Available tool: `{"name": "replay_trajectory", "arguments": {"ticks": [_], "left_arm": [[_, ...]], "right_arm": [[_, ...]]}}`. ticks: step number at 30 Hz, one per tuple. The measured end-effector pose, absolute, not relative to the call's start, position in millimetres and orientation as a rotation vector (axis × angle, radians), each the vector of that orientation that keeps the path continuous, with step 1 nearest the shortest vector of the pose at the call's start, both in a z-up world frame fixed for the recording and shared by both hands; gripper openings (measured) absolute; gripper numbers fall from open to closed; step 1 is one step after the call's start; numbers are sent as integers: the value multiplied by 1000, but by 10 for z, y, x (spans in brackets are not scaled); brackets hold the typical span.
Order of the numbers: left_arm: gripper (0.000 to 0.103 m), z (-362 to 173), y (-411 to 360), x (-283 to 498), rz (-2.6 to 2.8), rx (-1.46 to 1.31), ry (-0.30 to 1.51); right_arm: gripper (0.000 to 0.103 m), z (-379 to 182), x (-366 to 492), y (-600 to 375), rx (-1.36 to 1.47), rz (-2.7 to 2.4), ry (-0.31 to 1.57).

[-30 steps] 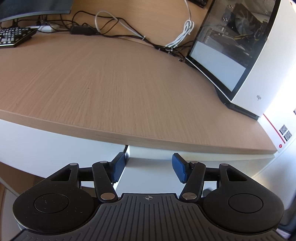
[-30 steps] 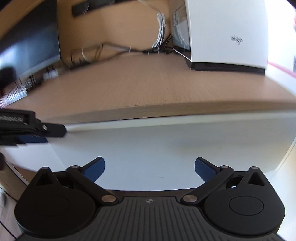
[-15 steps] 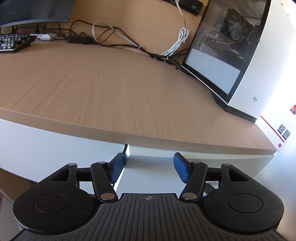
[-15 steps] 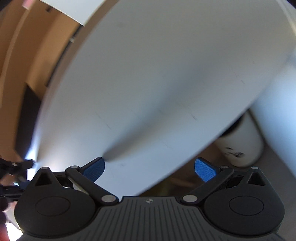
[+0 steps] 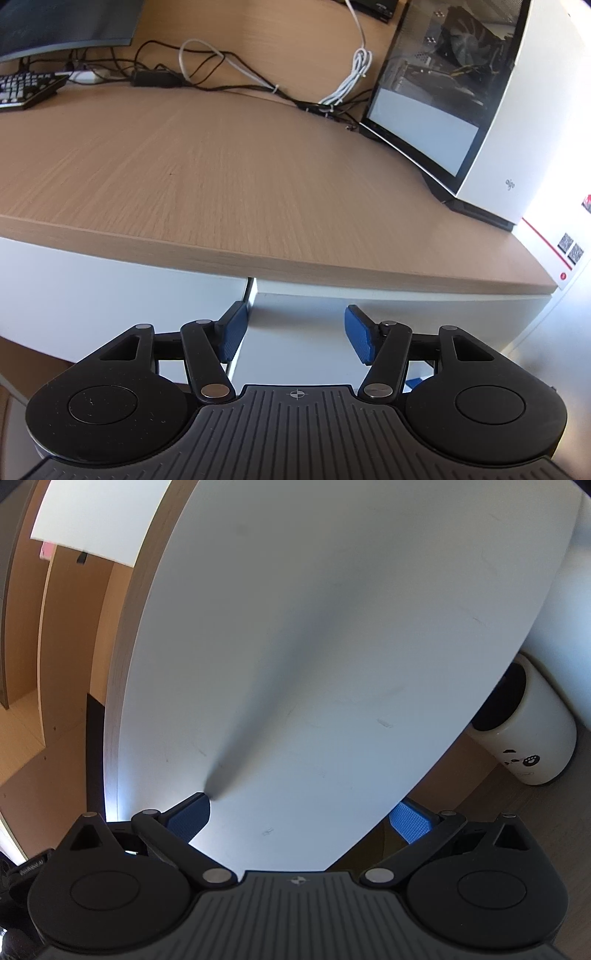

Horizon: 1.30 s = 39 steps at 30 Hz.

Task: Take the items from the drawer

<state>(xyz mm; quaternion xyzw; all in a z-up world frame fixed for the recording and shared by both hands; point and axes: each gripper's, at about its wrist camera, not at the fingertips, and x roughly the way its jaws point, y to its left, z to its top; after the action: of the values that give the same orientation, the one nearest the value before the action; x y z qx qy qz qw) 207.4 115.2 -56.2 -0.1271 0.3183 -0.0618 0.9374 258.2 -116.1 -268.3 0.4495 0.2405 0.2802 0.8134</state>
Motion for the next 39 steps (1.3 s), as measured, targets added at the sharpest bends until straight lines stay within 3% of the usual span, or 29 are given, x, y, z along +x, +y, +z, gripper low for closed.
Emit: {"name": "replay_trajectory", "arguments": {"ticks": [13, 18, 22, 28, 33, 39], "left_arm": [[62, -545, 1194, 1982, -168, -259, 673], [54, -518, 1227, 1950, -139, -297, 658], [54, -408, 1239, 1907, -53, -336, 601], [53, -388, 1188, 2008, 17, -373, 631], [53, -397, 1114, 1993, 62, -371, 642], [52, -306, 1015, 2087, 82, -300, 693]], "right_arm": [[103, -2609, 2544, -1022, 935, 593, 518], [103, -2420, 2390, -945, 823, 544, 560], [103, -1771, 2114, -956, 571, 411, 619], [103, -149, 1917, -1071, 140, 239, 404], [103, -209, 2457, -426, -1, 151, 417], [103, -514, 2195, -652, -64, 119, 491]]}}
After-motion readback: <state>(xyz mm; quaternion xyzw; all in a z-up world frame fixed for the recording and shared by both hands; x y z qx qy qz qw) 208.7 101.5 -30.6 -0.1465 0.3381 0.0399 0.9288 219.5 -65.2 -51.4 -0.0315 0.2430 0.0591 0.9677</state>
